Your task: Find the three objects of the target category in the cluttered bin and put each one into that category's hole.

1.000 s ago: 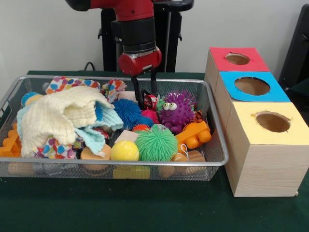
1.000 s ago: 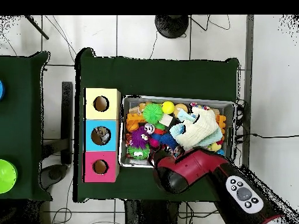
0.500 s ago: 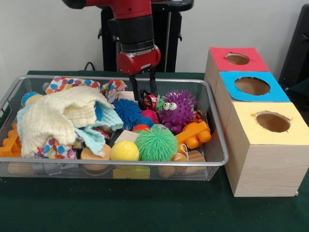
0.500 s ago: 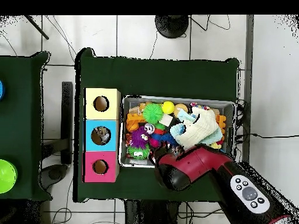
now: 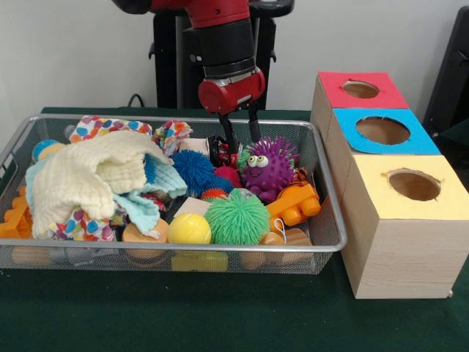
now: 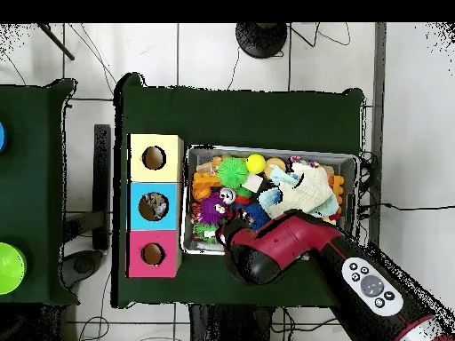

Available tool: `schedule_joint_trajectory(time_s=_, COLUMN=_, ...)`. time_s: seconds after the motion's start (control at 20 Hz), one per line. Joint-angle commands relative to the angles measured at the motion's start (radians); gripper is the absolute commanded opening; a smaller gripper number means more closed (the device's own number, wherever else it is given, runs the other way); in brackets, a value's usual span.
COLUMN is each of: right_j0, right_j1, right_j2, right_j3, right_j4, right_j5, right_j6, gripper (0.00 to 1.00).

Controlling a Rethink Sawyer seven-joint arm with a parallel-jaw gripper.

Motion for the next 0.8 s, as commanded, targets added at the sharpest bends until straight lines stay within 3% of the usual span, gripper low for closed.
schedule_joint_trajectory(time_s=0.05, right_j0=-0.048, right_j1=0.057, right_j2=0.120, right_j3=0.031, right_j4=-0.019, right_j5=0.159, right_j6=-0.418, gripper=1.00)
schedule_joint_trajectory(time_s=0.8, right_j0=-0.109, right_j1=0.055, right_j2=0.169, right_j3=0.059, right_j4=-0.013, right_j5=0.195, right_j6=-0.483, gripper=1.00)
